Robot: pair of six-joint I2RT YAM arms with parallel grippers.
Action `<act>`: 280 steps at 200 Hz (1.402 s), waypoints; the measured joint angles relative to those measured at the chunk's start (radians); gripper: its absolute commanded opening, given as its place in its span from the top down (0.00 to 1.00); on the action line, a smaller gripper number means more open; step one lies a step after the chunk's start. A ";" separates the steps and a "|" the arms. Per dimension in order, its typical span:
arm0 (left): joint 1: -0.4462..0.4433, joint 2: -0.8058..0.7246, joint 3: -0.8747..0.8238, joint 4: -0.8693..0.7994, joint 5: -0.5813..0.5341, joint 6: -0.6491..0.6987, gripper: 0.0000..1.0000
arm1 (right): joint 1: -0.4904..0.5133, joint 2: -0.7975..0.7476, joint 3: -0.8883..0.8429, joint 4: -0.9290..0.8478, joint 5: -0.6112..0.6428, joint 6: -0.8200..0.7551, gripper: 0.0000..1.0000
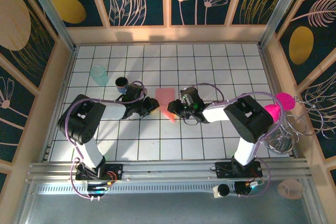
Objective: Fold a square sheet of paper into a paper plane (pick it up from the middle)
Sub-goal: Third fold the triangle at the center of the table, then fourth fold the wing at the center of the table.
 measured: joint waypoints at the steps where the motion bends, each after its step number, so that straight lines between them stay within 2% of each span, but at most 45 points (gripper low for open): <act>1: 0.000 0.001 0.000 0.000 0.000 0.000 0.79 | 0.000 0.000 0.000 0.000 0.000 0.000 0.69; 36: 0.000 0.010 0.013 0.004 0.018 -0.003 0.81 | -0.002 0.002 -0.003 0.006 -0.001 0.000 0.70; 102: 0.013 0.026 0.045 0.018 0.066 0.013 0.77 | -0.005 0.002 -0.012 0.022 -0.007 0.000 0.70; 211: 0.066 0.120 0.152 -0.042 0.183 0.175 0.77 | -0.006 0.002 -0.018 0.033 -0.007 0.000 0.72; 226: 0.069 0.133 0.159 -0.047 0.193 0.190 0.80 | -0.006 0.002 -0.018 0.033 -0.007 -0.001 0.72; 256: 0.076 0.146 0.161 -0.065 0.212 0.217 0.93 | -0.007 0.002 -0.018 0.034 -0.008 -0.004 0.71; 280: 0.079 0.145 0.162 -0.071 0.224 0.230 1.00 | -0.009 -0.003 -0.018 0.032 -0.008 -0.025 0.69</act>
